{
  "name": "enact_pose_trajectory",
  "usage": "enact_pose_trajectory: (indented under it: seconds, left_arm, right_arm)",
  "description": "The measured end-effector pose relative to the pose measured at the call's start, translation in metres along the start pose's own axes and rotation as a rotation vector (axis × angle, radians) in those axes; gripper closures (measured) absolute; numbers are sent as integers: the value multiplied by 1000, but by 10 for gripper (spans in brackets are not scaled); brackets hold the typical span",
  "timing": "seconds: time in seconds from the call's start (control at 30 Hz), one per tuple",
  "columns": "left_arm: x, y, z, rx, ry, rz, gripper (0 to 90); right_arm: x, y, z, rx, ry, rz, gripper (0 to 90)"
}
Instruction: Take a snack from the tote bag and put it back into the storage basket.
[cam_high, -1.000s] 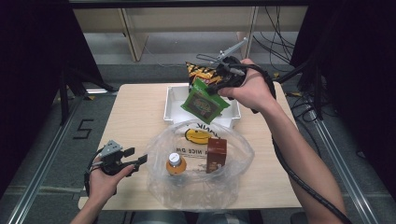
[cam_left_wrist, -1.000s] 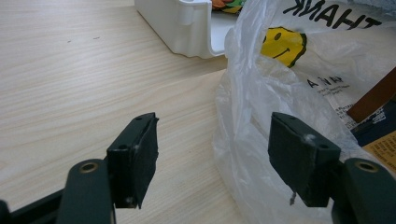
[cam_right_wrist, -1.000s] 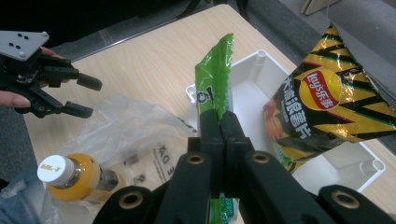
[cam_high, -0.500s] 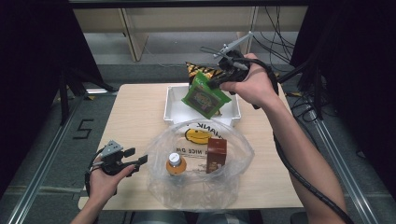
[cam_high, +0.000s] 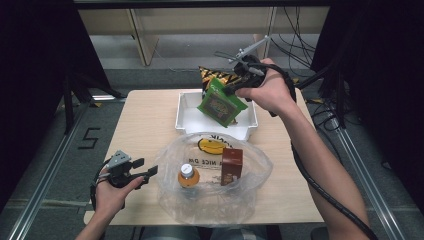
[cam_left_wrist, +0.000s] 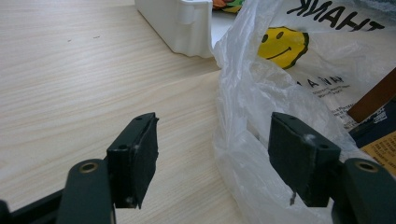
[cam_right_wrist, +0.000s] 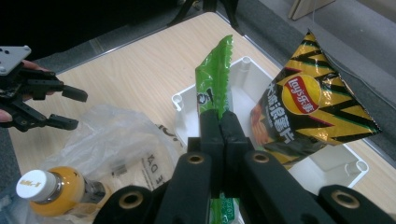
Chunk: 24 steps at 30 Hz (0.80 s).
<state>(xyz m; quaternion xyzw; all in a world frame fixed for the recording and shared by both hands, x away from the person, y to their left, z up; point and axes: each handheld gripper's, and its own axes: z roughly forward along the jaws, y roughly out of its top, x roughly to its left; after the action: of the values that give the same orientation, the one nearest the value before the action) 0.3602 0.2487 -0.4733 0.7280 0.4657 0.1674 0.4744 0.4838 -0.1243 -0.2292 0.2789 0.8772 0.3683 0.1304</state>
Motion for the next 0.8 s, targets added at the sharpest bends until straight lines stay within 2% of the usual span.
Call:
enact_pose_trajectory:
  seconds: [0.07,0.1,0.13,0.17,0.2,0.37,0.43,0.57,0.6,0.67,0.73,0.77,0.8]
  left_arm:
    - [0,0,0,1,2,6,328]
    - [0,0,0,0,3,6,329]
    - [0,0,-1,-1,5,7,329]
    - [0,0,-1,-2,5,6,328]
    - [0,0,-1,-2,5,6,328]
    - [0,0,-1,-4,6,3,328]
    - [0,0,-1,-5,7,1,328]
    - [1,0,-2,-4,6,2,328]
    - [1,-1,-1,-4,6,-5,328]
    - [1,-1,-2,-2,7,3,328]
    - [2,-1,-2,-1,8,2,328]
    - [2,-1,-2,-1,8,2,328]
    - [2,-1,-2,-1,8,2,328]
  right_arm:
    - [-3,-1,4,-10,-8,-13,900]
    - [-3,-1,4,7,0,-5,900]
    - [-5,-2,6,-1,-10,-22,900]
    - [-5,-2,7,7,-9,-2,900]
    - [-6,-3,8,4,-8,-14,900]
    - [-8,-4,13,17,-8,14,900]
    - [-11,-5,16,13,-15,-11,900]
    - [-13,-5,21,28,-18,10,900]
    - [-14,-6,23,25,-17,-12,900]
    - [-15,-6,25,33,-17,11,900]
    - [-17,-7,29,25,-19,1,900]
    - [-17,-6,29,43,-15,20,900]
    - [-18,-7,31,38,-18,15,900]
